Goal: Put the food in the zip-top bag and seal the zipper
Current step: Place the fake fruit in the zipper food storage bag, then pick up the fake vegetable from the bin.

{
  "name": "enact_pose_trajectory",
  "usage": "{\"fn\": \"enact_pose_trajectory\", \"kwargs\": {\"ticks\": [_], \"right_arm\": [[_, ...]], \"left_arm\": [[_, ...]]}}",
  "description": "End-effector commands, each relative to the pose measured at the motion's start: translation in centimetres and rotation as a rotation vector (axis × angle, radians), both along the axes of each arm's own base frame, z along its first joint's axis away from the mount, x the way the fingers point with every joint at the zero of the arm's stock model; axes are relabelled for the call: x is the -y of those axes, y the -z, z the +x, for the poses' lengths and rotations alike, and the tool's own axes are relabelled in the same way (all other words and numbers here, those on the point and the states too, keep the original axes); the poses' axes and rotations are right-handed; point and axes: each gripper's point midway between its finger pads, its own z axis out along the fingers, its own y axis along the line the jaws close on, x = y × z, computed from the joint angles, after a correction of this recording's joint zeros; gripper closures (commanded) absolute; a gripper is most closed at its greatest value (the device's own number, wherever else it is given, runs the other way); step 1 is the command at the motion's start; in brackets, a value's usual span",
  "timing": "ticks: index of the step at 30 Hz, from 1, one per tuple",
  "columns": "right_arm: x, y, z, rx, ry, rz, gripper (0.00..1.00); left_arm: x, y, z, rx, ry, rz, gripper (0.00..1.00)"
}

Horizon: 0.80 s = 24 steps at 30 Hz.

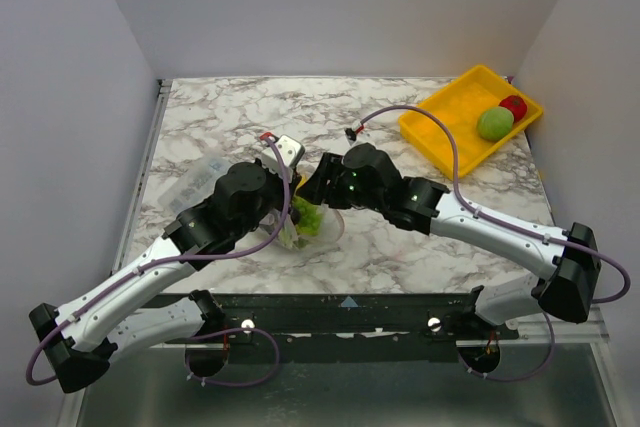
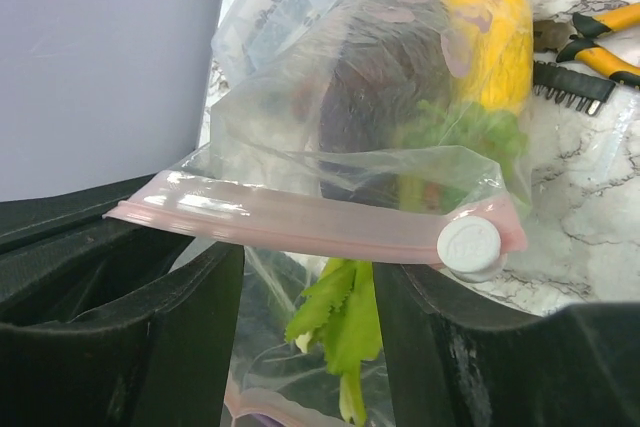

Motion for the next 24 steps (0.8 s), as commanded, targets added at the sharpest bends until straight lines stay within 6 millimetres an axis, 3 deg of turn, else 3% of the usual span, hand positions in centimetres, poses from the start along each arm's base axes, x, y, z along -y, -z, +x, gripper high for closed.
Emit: {"fn": "enact_pose_trajectory", "kwargs": {"ticks": [1, 10, 24], "right_arm": [[0.7, -1.5, 0.1, 0.063, -0.001, -0.010, 0.44], [4.5, -4.0, -0.8, 0.145, 0.016, -0.077, 0.51], [14.4, -7.0, 0.1, 0.286, 0.285, -0.229, 0.49]], "left_arm": [[-0.1, -2.2, -0.1, 0.042, 0.001, -0.047, 1.00], [-0.2, -2.1, 0.0, 0.042, -0.008, -0.037, 1.00], [-0.1, -1.9, 0.1, 0.040, -0.004, -0.026, 1.00]]}}
